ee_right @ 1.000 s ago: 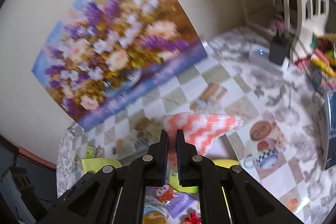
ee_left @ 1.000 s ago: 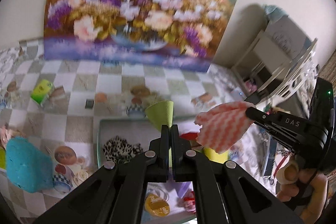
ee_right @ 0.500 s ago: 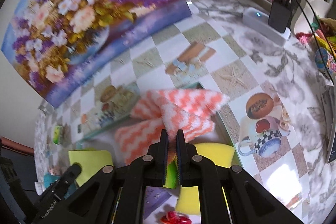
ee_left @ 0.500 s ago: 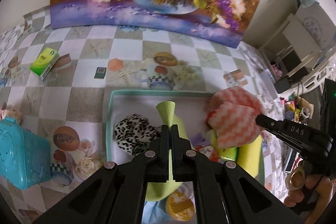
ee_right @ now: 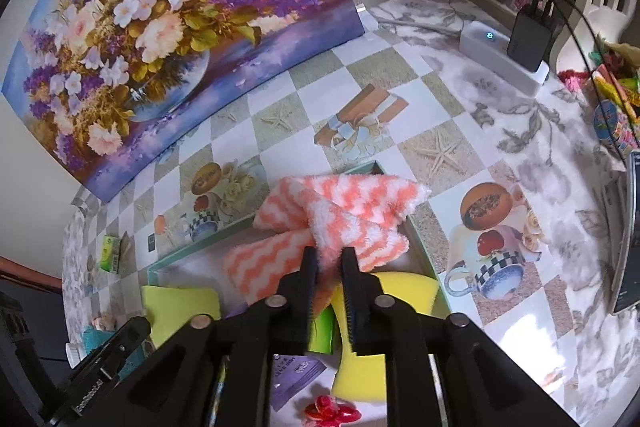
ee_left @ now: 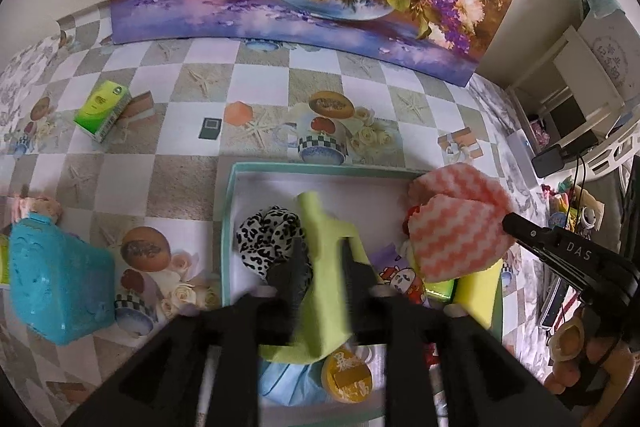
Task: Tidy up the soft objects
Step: 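Open left gripper dropping green cloth while right gripper drops pink towel into tray, then move both grippers toward the green tissue pack and pink floral cloth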
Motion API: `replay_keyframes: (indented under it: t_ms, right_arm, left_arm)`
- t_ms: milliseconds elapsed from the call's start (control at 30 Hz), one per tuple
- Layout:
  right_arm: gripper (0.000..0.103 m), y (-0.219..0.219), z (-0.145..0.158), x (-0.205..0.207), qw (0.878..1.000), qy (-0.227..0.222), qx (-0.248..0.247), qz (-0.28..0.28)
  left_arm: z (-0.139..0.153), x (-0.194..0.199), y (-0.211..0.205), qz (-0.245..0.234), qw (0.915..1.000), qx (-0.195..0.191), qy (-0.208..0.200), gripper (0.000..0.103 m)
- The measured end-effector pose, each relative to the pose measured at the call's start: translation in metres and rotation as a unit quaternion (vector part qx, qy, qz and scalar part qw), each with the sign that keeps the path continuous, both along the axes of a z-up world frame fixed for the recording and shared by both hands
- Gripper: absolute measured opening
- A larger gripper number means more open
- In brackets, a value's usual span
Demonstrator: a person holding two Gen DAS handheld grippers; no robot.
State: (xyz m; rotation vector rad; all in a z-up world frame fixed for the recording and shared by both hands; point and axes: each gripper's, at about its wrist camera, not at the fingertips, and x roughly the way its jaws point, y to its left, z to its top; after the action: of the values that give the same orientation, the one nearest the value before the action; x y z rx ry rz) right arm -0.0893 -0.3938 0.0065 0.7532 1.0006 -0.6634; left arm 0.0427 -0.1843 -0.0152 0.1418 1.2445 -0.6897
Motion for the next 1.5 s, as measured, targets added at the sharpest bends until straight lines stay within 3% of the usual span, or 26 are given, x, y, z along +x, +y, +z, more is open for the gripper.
replay_keyframes:
  t_ms: [67,133,200,333,400,700,833,1100,1500]
  right_arm:
    - [0.028,0.001,0.006,0.000,1.000,-0.003,-0.007,0.002]
    - [0.030,0.002,0.012,0.000,1.000,-0.008,-0.014,0.004]
    - [0.031,0.004,0.019,0.001,1.000,-0.009,-0.023,0.007]
    - [0.058,0.010,0.028,0.006,0.999,-0.004,-0.038,0.018]
    - [0.059,0.016,0.030,0.011,0.999,-0.002,-0.044,0.026]
    - [0.071,0.058,0.024,0.052,0.994,0.009,-0.053,0.097]
    - [0.085,0.076,0.024,0.066,0.991,0.007,-0.059,0.120]
    - [0.096,0.111,0.021,0.092,0.984,0.010,-0.071,0.164]
    - [0.097,0.161,0.009,0.130,0.977,0.002,-0.056,0.207]
  left_arm:
    - [0.007,0.001,0.003,0.006,1.0000,-0.002,-0.005,0.052]
    - [0.011,0.003,0.005,0.010,0.9999,0.001,-0.008,0.052]
    - [0.014,0.004,0.007,0.014,0.9998,0.005,-0.010,0.060]
    - [0.017,0.010,0.013,0.030,0.9995,0.004,-0.010,0.071]
    - [0.016,0.015,0.016,0.041,0.9991,0.006,-0.009,0.079]
    - [0.017,0.047,0.053,0.112,0.9924,0.033,-0.041,0.094]
    - [0.018,0.064,0.075,0.137,0.9884,0.041,-0.050,0.096]
    - [0.026,0.094,0.130,0.199,0.9761,0.055,-0.069,0.096]
    - [0.023,0.113,0.178,0.236,0.9697,0.038,-0.048,0.096]
